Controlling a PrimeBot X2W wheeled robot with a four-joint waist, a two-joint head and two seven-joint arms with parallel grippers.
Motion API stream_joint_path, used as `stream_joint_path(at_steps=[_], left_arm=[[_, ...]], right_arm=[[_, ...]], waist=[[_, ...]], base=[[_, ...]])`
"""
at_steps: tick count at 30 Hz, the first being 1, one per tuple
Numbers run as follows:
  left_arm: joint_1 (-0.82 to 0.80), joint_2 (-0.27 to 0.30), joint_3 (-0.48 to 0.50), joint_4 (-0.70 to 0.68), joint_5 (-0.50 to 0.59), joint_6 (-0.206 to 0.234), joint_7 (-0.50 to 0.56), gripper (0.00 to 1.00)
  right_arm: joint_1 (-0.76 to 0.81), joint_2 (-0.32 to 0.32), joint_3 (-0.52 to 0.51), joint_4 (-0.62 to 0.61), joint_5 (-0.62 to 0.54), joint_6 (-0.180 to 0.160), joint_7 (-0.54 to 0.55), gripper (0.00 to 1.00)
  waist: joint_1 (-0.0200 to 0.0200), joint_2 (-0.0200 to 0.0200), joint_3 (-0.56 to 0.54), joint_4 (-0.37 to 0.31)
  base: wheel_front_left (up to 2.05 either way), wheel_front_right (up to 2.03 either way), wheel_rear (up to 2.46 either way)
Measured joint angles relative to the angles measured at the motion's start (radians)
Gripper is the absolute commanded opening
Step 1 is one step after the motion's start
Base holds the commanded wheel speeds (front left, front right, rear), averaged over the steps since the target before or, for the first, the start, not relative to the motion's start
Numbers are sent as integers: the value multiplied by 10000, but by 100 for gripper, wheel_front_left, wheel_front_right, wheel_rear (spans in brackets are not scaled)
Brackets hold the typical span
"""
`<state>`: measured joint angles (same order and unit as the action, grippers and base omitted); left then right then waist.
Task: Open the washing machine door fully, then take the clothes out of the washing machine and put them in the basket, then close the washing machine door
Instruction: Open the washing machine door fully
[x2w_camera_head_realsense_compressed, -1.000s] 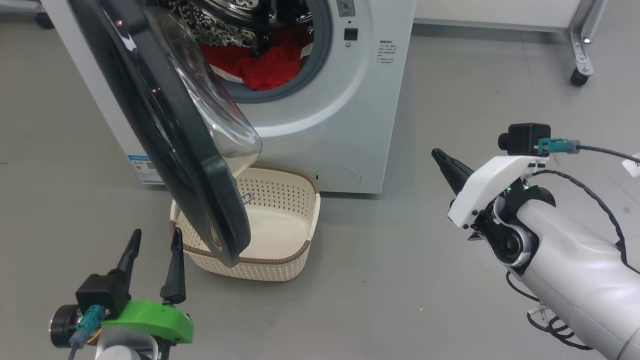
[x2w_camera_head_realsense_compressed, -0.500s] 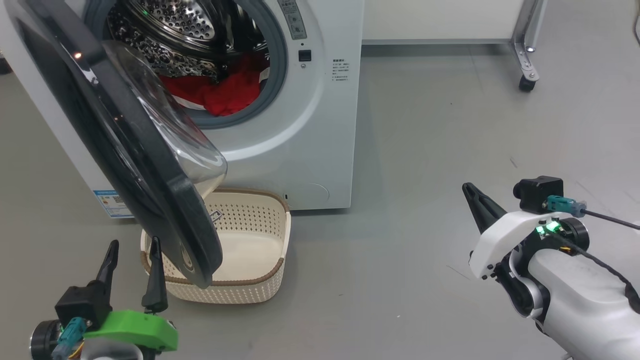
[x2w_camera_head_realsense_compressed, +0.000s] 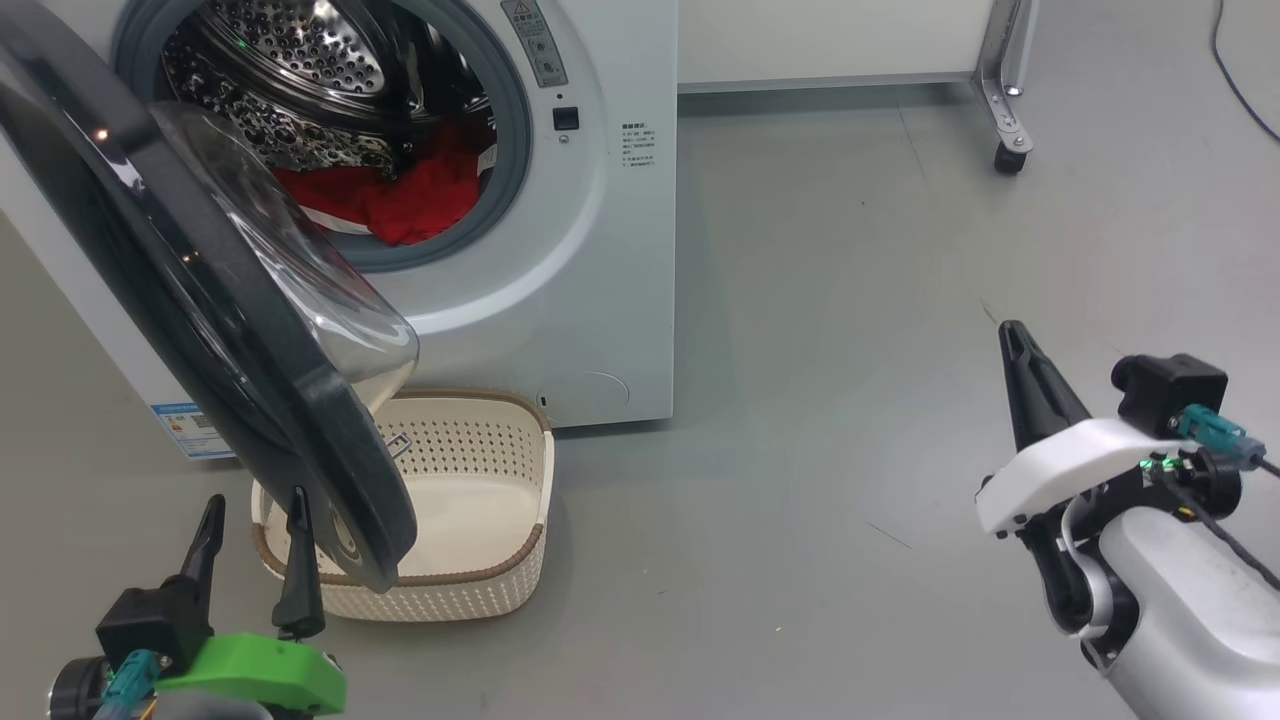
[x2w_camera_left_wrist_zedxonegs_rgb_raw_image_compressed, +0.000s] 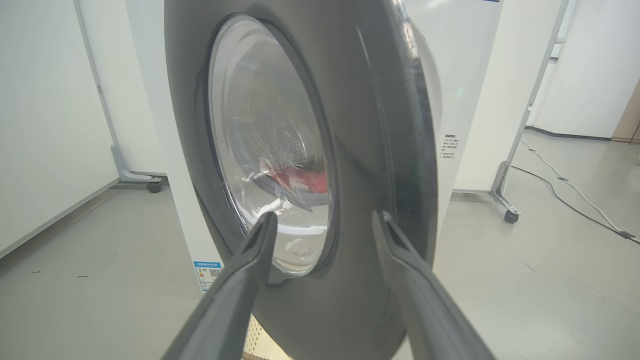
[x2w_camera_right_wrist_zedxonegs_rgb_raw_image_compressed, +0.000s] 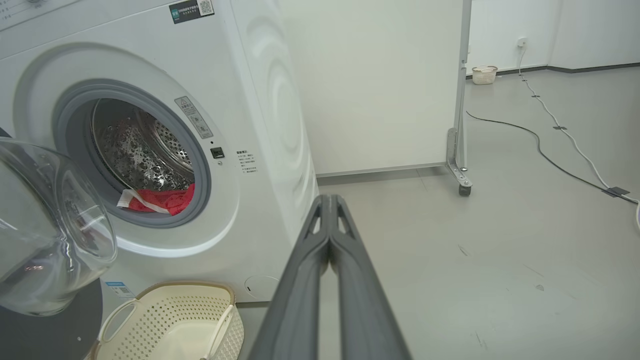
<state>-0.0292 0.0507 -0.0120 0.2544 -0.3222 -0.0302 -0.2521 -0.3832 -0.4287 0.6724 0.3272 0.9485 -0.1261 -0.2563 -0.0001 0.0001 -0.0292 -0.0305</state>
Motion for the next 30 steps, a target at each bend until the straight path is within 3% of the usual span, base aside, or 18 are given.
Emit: stream_joint_path(at_steps=[15,16,17,18,30], left_arm=[[136,-8,2,42,6,-31,-2,100],[138,-8,4,52,12,-31,-2,100],[138,-8,2,63,15,-33,-2,100],[140,-10,4,69,15,-61,-2,100],[154,-15,2,182,17,-104,-2,100]], right_arm=[[2201,696,-1124,-1114,-1766,0,-2,0],[2316,736,-1208,-1135,-1881,0,-2,30],[2412,757,-1254,-1151,-2023,0,0,75],[2504,761,-1292,-1177,-2215,0,0,100],[3347,1223,-1979,-1668,-3260,0,-2,100]], waist=[[0,0,35,10],[0,0,32,17],[0,0,28,24],[0,0,24,31],[0,0,-25,82]], base=[[0,0,0],[0,0,0],[0,0,0],[0,0,0],[0,0,0]])
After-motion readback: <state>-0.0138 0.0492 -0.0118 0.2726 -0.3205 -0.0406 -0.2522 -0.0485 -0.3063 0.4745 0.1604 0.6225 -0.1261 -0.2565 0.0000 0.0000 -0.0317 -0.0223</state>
